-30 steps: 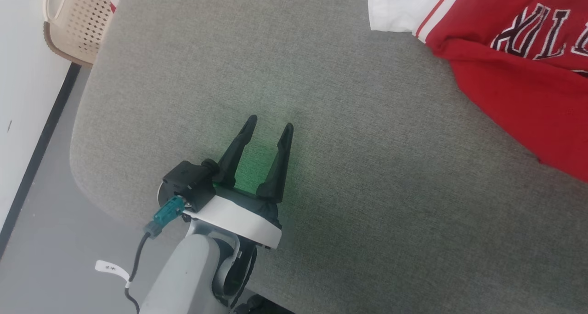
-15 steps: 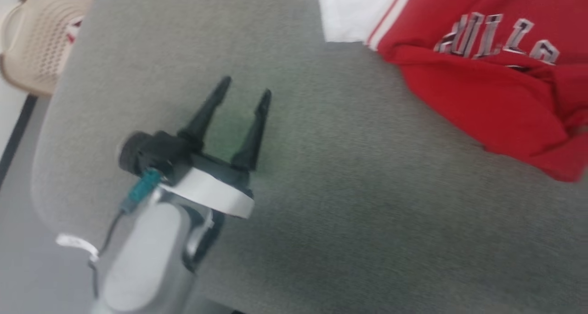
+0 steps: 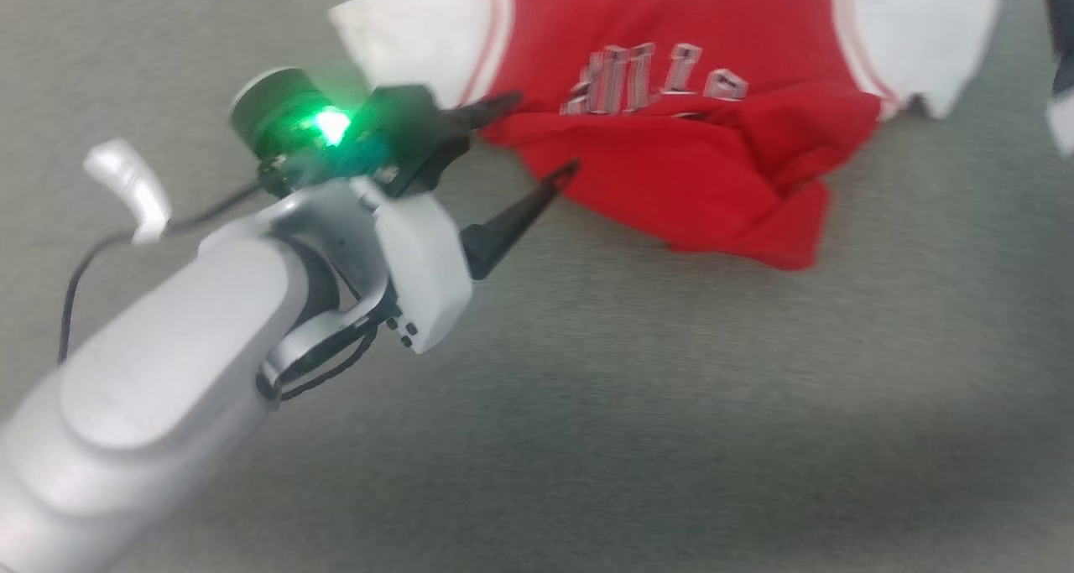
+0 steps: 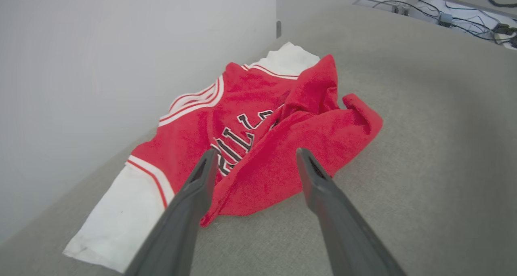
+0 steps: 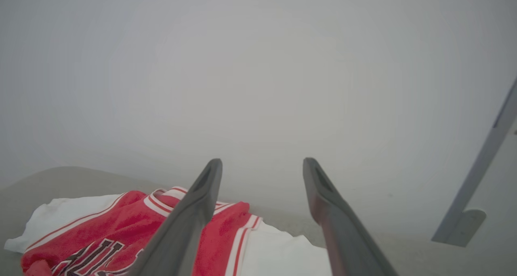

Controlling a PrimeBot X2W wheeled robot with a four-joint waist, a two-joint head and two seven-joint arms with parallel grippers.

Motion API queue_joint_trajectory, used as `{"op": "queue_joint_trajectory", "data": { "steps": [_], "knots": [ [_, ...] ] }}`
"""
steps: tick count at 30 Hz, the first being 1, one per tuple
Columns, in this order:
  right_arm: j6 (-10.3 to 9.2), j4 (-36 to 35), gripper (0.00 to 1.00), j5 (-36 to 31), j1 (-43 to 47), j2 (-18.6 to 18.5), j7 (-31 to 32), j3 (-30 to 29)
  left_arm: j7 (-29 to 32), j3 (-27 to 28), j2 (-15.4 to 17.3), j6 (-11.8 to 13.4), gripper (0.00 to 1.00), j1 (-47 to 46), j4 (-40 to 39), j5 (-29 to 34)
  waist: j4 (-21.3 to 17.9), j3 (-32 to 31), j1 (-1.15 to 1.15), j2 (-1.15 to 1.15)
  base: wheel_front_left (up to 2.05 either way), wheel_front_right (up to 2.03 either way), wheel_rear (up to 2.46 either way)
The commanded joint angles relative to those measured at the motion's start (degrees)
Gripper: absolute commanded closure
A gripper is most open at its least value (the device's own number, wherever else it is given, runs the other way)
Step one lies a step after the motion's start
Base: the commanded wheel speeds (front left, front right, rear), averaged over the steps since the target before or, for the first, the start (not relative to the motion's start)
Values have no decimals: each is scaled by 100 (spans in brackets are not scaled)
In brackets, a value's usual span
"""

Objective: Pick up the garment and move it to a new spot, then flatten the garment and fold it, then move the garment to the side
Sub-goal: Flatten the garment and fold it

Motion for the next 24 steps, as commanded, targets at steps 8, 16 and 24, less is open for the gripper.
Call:
{"op": "queue_joint_trajectory", "data": {
  "steps": [8,16,24],
  "knots": [
    [0,-1345,0,-943,2120,721,-30,-1960,1700,-1950,106,-6,0,-1701,368,-1830,-1141,37,0,0,0,0,0],
    [0,-2098,0,-1267,2631,1224,47,-2465,1477,-2759,-220,-6,0,-2313,1212,-1971,-1631,354,0,0,0,0,0],
    [0,-2505,0,-1442,2702,1511,241,-2644,1832,-2827,-259,-6,0,-2040,1771,-1415,-1875,562,0,0,0,0,0]
  ]
}}
